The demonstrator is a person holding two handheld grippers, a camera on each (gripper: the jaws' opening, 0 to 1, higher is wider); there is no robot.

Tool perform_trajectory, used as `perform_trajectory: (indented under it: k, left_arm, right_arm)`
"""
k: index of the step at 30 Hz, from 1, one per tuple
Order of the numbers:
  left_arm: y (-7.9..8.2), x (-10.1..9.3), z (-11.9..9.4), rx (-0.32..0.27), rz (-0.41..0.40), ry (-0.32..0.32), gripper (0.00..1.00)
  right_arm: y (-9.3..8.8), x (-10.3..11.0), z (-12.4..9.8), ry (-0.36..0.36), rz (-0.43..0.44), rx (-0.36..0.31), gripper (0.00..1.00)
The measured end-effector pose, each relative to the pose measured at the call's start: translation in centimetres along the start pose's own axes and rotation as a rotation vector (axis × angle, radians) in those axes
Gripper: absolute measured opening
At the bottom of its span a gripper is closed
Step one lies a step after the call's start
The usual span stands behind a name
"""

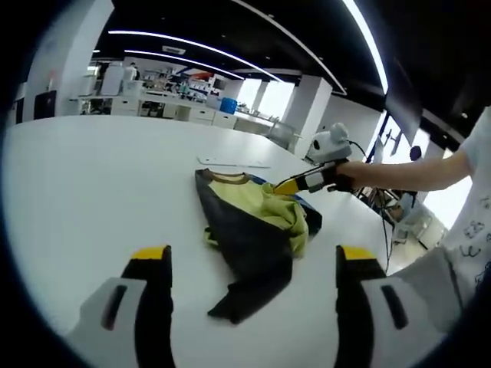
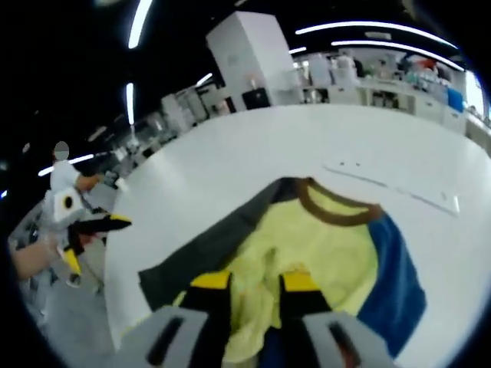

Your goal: Fold the garment on the visible template until the final outline fits inside the template.

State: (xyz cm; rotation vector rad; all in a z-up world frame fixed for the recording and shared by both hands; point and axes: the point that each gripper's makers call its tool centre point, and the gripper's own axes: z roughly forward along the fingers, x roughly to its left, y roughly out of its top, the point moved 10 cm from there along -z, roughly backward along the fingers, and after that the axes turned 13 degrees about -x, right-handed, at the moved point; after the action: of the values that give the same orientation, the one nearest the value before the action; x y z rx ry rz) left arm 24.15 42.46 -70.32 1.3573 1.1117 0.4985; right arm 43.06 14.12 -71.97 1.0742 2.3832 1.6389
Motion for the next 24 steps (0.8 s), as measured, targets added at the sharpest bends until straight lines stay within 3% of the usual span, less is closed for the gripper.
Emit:
perform_trajectory:
  k: [5,10,17,24]
  left_arm:
    - [0.0,-0.1,0.0,-0.001,0.002,-0.004,0.85]
    - [0.1,-0.2,-0.1,-0.003,0.005,-0.008,0.85]
    - [0.4,-0.3,0.0,0.007,0.024,-0.026,0.86]
    - [0.8,-0.1,-0.1,0.016,0.041,-0.037,0.87]
  right_arm:
    - [0.2,0.0,-1.5,0.004,-0.027,-0.02,0.32]
    - [-0.1,0.5,-3.4,-0.005,-0.06,-0.047,0.48]
    - [-1.2,-0.7,-5.0,-0.013,-0.117,-0.047,0.73]
    - [-2.5,-1.6,-7.3,-0.051,-0.1,-0.057,0.94]
